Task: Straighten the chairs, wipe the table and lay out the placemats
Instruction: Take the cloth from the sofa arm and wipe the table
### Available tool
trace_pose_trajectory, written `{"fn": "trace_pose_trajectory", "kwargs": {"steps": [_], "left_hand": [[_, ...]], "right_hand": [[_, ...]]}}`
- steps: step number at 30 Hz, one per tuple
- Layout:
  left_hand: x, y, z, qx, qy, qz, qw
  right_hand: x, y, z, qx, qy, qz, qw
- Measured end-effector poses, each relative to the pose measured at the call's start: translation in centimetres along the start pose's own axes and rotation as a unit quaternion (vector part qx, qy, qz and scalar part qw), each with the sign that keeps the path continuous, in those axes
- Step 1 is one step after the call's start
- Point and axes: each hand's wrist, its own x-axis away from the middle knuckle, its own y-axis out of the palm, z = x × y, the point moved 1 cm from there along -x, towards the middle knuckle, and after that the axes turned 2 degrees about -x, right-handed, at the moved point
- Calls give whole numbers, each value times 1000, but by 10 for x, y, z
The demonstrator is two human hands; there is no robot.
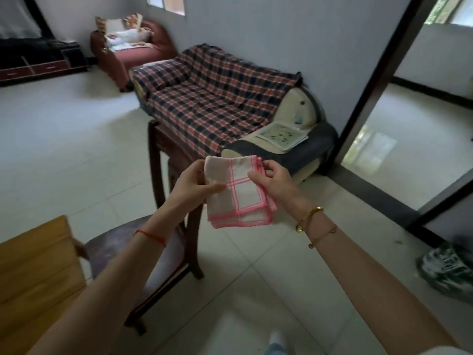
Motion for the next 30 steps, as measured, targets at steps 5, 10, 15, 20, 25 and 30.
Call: {"fn": "trace_pose_trajectory", "kwargs": {"steps": [5, 10, 15, 20, 25, 30], "left_hand": [[-85, 95, 29, 28, -10, -25, 999], [-165, 161, 51, 47, -32, -11, 998], [-245, 197, 56, 57, -79, 12, 995], [-323, 213, 33, 66, -124, 13, 990], [-415, 218, -2, 67, -122, 21, 990], [-518, 217, -32, 71, -135, 33, 988]], "right_hand": [[-63, -108, 0, 12, 3, 15, 1000], [-134, -189, -5, 14, 8, 5, 1000], [-206, -239, 0, 21, 29, -19, 999], [-295, -257, 22, 51, 35, -31, 998], [-400, -261, 43, 90, 35, -58, 994], [-516, -266, 54, 130, 37, -93, 986]]}}
